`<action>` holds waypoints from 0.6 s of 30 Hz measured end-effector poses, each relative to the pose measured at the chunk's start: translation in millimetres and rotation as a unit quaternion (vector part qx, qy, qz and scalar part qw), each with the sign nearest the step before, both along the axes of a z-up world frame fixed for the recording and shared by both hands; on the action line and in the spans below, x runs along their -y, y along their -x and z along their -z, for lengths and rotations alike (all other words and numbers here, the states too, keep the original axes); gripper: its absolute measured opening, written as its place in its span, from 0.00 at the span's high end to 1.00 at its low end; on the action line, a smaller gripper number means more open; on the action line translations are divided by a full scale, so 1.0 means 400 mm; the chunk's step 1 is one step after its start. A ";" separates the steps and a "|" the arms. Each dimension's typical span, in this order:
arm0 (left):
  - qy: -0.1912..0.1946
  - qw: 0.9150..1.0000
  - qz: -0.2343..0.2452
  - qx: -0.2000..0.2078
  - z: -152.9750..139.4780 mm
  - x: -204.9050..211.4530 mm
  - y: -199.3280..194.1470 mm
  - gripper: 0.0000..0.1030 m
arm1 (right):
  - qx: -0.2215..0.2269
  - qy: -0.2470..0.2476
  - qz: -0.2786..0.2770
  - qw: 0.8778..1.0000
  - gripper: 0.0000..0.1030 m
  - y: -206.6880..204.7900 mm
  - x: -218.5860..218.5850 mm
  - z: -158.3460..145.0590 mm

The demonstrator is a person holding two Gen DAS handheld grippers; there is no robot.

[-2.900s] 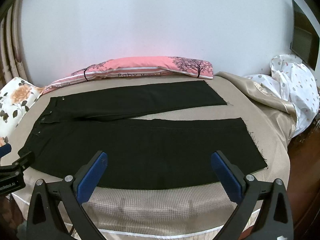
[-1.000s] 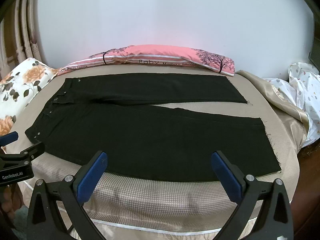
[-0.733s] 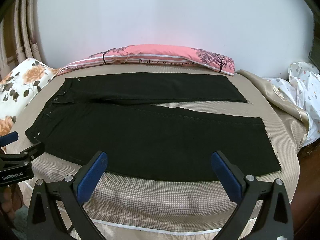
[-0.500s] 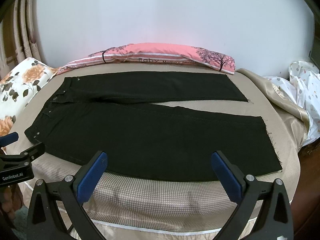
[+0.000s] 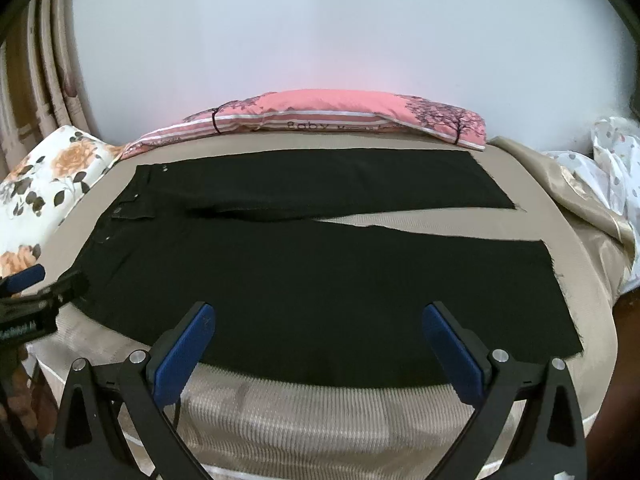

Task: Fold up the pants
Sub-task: 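Lower the left gripper onto the jeans waistband and close on it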

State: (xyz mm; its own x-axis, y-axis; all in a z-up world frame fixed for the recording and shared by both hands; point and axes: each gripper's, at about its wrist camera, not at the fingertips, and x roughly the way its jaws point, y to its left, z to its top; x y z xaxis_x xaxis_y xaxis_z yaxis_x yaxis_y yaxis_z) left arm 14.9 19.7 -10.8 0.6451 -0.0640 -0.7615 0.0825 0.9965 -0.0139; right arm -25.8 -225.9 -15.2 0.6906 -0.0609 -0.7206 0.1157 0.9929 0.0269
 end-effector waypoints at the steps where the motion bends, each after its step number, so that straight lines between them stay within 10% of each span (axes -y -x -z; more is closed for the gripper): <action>1: -0.002 1.000 -0.009 -0.001 -0.001 -0.015 -0.019 0.00 | -0.002 0.002 -0.002 1.000 0.00 -0.012 -0.001 -0.001; 18: 0.045 0.996 -0.081 -0.016 0.008 -0.335 -0.374 0.03 | -0.033 -0.100 0.007 0.994 0.00 -0.351 0.022 0.041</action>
State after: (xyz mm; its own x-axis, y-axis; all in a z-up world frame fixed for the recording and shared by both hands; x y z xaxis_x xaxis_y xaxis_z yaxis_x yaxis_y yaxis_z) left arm 164.6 153.5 -14.1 0.6277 -0.0306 -0.7778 -0.0811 0.9912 -0.1044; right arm 114.7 -234.9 -31.5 0.6418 0.0787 -0.7629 0.1377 0.9667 0.2157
